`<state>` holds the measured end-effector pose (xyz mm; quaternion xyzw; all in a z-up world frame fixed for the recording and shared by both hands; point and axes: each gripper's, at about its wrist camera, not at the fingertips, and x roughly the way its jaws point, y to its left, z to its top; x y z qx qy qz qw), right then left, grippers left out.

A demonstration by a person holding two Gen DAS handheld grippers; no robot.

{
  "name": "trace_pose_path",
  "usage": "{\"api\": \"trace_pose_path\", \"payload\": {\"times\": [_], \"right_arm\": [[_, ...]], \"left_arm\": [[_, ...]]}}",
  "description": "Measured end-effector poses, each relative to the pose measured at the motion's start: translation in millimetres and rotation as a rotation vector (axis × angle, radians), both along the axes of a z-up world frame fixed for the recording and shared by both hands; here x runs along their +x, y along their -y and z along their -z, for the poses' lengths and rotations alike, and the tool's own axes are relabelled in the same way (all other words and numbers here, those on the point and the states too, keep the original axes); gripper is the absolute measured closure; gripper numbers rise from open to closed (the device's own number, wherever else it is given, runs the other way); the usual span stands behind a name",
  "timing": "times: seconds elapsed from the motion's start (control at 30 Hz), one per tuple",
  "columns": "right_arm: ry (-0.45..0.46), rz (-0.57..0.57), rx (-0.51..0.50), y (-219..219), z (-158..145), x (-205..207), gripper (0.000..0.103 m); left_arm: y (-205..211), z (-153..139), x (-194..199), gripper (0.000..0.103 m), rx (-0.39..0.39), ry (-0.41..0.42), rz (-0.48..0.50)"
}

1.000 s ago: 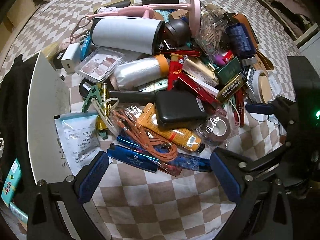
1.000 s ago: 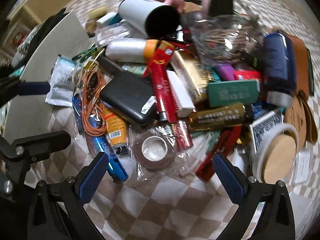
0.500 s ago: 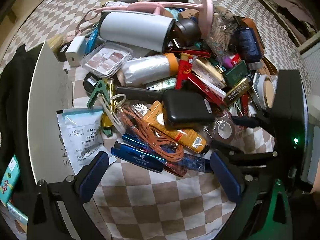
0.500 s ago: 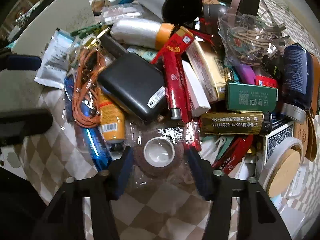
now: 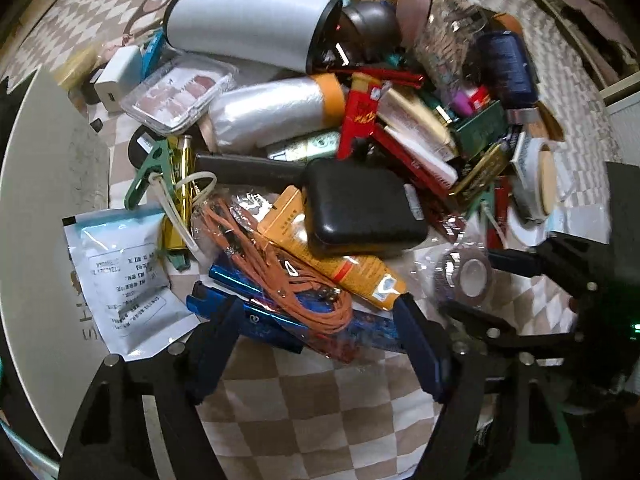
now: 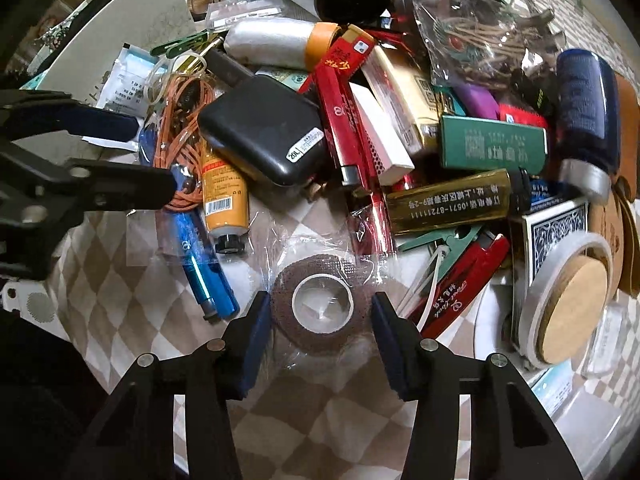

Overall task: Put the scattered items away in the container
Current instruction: 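Grasp the bagged brown tape roll with the right gripper while the left gripper grasps the bagged orange cable, then lift the tape roll and orange cable bags off the pile with both grippers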

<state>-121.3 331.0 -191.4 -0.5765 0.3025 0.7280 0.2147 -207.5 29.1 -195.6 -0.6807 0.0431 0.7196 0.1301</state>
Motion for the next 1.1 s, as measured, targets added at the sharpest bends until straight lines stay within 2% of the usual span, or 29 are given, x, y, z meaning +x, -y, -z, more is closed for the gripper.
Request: {"api": "trace_pose_path", "payload": {"times": [0.07, 0.3, 0.33, 0.37, 0.4, 0.6, 0.83, 1.1], "right_arm": [[-0.006, 0.006, -0.01, 0, 1, 3, 0.052], [-0.012, -0.001, -0.014, 3, 2, 7, 0.052], [-0.013, -0.002, -0.015, 3, 2, 7, 0.052], [-0.013, -0.003, -0.014, 4, 2, 8, 0.052], [-0.013, -0.005, -0.013, 5, 1, 8, 0.052], [-0.007, -0.013, -0.008, 8, 0, 11, 0.052], [-0.006, 0.017, 0.019, 7, -9, 17, 0.052], [-0.061, 0.076, 0.047, 2, -34, 26, 0.052]], "left_arm": [[-1, 5, -2, 0.047, -0.013, 0.012, -0.002], [-7, 11, -8, 0.056, -0.059, 0.015, 0.015], [-8, 11, -8, 0.066, -0.075, 0.007, 0.025], [-9, 11, -9, 0.082, -0.092, -0.003, 0.036], [-9, 10, -9, 0.087, -0.107, -0.015, 0.048], [-3, 5, -9, 0.09, -0.077, -0.023, 0.041], [2, -18, -5, 0.096, -0.03, -0.076, 0.037], [17, -41, -4, 0.099, 0.018, -0.13, -0.001]]}}
